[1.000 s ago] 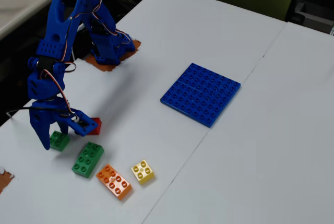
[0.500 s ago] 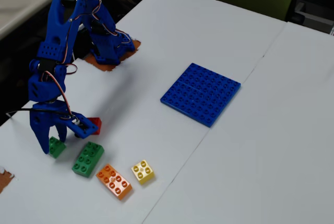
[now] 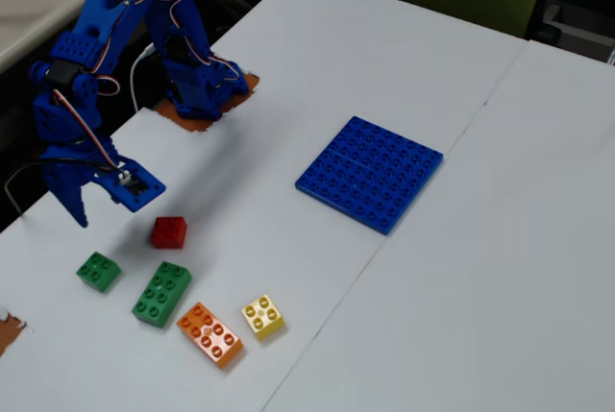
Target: Pick up the 2x2 green block and go up the 8x8 blue block.
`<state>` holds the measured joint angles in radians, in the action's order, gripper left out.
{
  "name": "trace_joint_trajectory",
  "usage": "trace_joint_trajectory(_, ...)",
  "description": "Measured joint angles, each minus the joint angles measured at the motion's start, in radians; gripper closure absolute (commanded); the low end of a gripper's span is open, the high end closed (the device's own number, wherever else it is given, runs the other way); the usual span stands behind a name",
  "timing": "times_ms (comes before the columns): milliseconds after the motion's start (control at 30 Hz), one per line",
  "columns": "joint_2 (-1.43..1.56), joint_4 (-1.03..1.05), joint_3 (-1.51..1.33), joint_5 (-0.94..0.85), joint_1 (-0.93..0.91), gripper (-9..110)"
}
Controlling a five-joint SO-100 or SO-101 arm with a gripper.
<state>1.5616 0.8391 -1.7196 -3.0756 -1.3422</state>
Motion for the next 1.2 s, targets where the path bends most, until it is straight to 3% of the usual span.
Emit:
trace_joint_trajectory(100,-0.052,-0.163,0.012,-0.002,-0.003,75)
trace_joint_trajectory(267,-0.192,-0.127,0.305,-0.002,-0.005,73)
trace_joint_trajectory(500,-0.350,-0.241,0.413,-0.002,0.021,70)
trace_joint_trajectory(767,-0.403,0.037,0.417,-0.002,0.097,70)
trace_joint_trajectory(1200,-0.402,0.114,0.405,0.017,0.104,68)
